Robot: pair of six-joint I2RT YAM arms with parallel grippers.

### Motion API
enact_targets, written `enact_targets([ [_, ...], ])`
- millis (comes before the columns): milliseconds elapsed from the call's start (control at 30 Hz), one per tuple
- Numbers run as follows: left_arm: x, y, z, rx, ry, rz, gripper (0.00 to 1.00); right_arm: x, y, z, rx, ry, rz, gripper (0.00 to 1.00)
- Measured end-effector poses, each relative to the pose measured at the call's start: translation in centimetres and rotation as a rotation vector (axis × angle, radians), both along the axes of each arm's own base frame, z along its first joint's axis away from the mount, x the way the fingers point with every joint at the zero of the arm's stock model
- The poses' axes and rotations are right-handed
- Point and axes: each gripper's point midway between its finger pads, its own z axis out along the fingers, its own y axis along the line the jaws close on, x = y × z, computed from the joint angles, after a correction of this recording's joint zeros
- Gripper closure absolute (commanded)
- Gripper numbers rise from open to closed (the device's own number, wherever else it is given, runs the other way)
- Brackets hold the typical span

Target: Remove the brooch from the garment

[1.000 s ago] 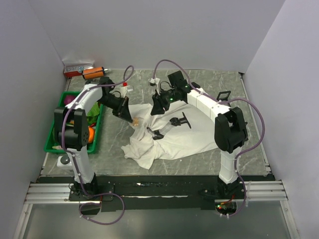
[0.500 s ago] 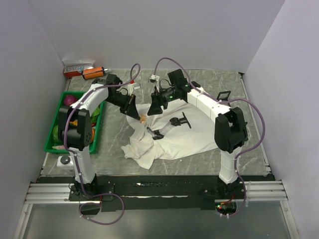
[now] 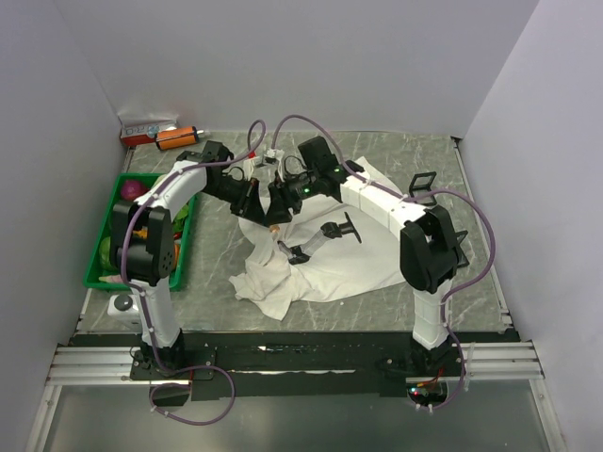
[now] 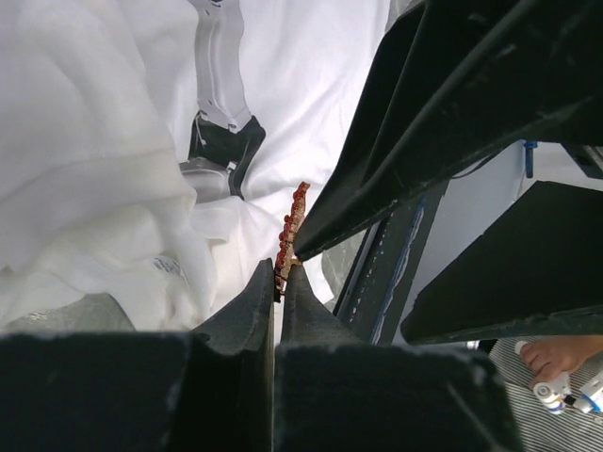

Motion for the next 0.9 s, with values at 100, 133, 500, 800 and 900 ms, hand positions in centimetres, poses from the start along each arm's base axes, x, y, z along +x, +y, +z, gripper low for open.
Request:
enact_targets([
  [100, -0.2, 0.0, 0.0, -0.002, 0.006, 0.000, 0.99, 0.1, 0.1, -0.2, -0.010, -0.008, -0.009, 0.44],
  [133, -0.2, 0.0, 0.0, -0.004, 0.005, 0.000, 0.99, 0.2, 0.0, -0.2, -0.013, -0.011, -0.013, 0.45],
  [500, -0.1, 0.0, 0.4, -0.009, -0.012, -0.004, 0.99, 0.8, -0.1, -0.4, -0.027, -0.048, -0.028, 0.40],
  [800, -0.7, 0.1, 0.5, -0.015, -0.006, -0.018, 0.99, 1.9, -0.4, -0.9, -0.051, -0.098, -0.057, 0.38],
  [900, -0.9, 0.1, 0.7, -0.016, -0.002, -0.020, 0.99, 2.3, -0.3, -0.6, -0.041, -0.114, -0.060, 0.37],
])
